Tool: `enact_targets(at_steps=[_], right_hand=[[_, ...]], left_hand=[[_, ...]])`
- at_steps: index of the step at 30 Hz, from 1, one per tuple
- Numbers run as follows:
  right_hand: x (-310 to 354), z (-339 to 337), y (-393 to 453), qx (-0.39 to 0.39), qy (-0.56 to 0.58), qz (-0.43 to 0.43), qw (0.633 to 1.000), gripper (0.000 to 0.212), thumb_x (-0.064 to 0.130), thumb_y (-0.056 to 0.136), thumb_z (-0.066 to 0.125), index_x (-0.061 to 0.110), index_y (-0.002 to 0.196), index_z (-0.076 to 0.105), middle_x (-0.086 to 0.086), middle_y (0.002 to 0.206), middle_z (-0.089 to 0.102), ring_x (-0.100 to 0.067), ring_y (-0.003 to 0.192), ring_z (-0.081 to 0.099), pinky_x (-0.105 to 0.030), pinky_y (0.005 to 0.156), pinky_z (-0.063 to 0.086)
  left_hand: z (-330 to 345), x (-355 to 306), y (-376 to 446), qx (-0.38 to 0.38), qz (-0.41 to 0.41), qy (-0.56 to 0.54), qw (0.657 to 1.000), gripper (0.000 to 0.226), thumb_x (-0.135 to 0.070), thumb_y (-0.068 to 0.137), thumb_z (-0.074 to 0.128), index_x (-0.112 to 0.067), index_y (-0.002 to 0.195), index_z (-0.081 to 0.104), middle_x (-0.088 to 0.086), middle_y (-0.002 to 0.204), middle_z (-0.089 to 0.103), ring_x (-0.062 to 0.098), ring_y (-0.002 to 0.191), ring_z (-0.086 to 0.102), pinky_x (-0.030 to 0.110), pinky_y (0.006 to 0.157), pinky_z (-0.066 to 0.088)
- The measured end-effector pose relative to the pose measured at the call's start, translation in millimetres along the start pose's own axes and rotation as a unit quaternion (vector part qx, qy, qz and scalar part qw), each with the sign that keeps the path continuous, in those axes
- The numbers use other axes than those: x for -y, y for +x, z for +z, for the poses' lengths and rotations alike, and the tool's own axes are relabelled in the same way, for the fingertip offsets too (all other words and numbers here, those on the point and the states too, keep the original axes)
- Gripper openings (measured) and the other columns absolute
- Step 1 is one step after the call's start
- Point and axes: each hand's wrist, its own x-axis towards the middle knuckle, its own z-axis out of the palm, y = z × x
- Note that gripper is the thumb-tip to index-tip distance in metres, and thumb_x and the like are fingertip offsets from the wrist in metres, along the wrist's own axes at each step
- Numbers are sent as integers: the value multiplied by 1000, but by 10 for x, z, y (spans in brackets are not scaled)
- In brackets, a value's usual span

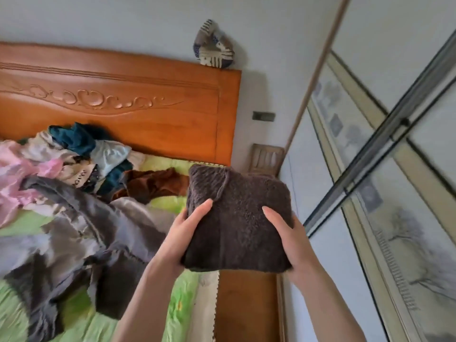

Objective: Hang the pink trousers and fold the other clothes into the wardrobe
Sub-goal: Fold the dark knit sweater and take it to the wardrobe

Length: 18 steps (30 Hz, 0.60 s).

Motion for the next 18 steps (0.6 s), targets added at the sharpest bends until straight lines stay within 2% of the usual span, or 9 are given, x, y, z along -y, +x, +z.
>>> enact_targets(at_steps=[3,6,10,12,15,18], right_hand=[[46,-391,-97,-57,26,3,998,109,82,52,82,46,147,45,7,140,60,-25,123,63,-55,101,56],[123,-768,-222,-88,66,7,994,107,82,52,83,45,147,49,7,138,64,-25,120,66,-55,101,56],[286,-1229,-374,-119,123,13,985,79,82,66,68,45,135,62,8,131,69,-24,119,68,-55,105,53],[323,-1405,-414,-116,151,24,981,67,78,71,66,43,128,65,5,125,72,-26,115,69,-55,102,55],[346,-1573,-426,-116,199,40,972,54,68,79,67,37,123,67,0,117,75,-29,109,71,-54,92,60],[361,-1630,-376,-130,228,51,964,52,62,80,72,33,123,68,-3,112,78,-31,106,73,-56,89,61]], left_hand=[[417,43,186,60,2,29,998,56,-41,87,77,-21,137,62,9,119,77,31,108,75,44,91,62],[833,128,296,103,-8,49,994,53,-40,90,76,-27,138,61,7,120,77,29,108,76,45,92,61],[1307,229,445,157,-40,83,983,67,-48,85,80,-24,143,56,10,125,75,31,109,75,44,85,64],[1486,286,500,179,-50,93,978,69,-50,84,81,-27,144,55,9,127,74,31,109,75,43,83,64],[1712,338,635,197,-34,128,972,73,-54,82,82,-31,145,53,6,128,72,27,108,76,44,89,62],[1873,309,790,211,-39,157,964,87,-59,73,87,-31,147,51,6,131,71,28,109,75,49,97,59]])
